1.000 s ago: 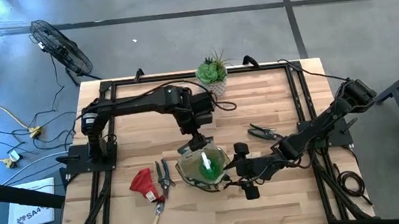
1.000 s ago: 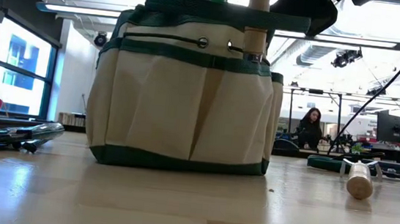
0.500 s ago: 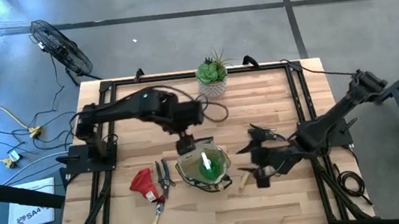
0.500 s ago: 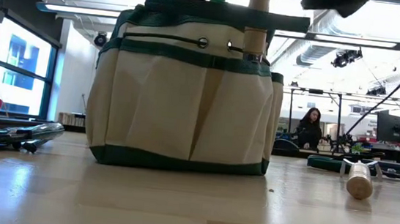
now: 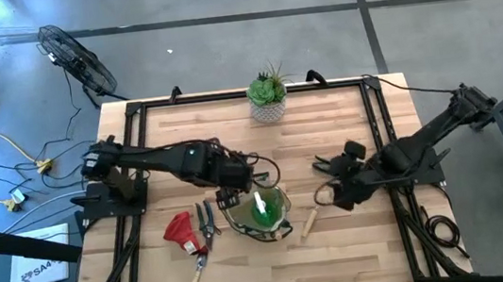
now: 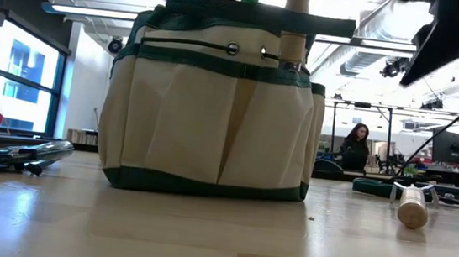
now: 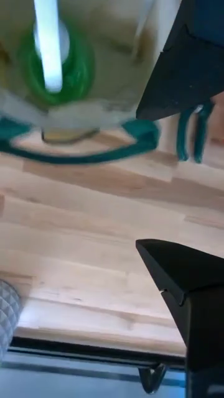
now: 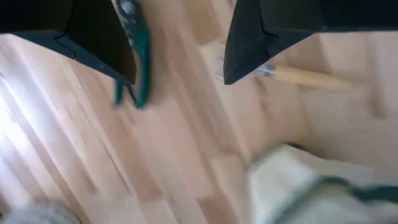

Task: Pick & Place Garden tools in Gardening bag
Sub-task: Put the right shear scissors into the gardening bag

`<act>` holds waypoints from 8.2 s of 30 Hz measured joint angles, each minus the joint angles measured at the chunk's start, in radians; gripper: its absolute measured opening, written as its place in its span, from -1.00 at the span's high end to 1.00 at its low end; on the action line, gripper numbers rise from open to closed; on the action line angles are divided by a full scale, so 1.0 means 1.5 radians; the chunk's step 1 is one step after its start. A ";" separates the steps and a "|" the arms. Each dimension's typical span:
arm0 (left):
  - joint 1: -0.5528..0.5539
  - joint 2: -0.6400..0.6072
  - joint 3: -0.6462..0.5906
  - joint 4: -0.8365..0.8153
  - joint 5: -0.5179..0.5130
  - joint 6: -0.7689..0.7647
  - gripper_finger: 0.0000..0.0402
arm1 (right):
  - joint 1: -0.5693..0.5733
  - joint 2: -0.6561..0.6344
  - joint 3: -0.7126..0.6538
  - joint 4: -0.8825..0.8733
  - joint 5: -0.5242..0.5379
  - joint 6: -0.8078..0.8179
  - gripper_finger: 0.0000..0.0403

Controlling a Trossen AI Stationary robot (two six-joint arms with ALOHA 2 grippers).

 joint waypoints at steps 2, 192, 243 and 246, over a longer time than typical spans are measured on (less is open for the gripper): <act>0.009 -0.030 -0.084 0.072 0.011 0.005 -0.60 | -0.029 0.012 0.000 -0.011 -0.019 0.000 -0.17; -0.132 -0.274 -0.447 0.500 -0.177 -0.146 -0.60 | -0.097 0.262 -0.144 1.128 -0.253 -0.373 0.82; -0.023 -0.237 -0.392 0.363 0.135 -0.071 -0.60 | -0.122 0.262 -0.144 1.157 -0.290 -0.378 0.82; -0.023 -0.237 -0.364 0.361 0.135 -0.068 -0.60 | -0.122 0.262 -0.144 1.154 -0.290 -0.383 0.82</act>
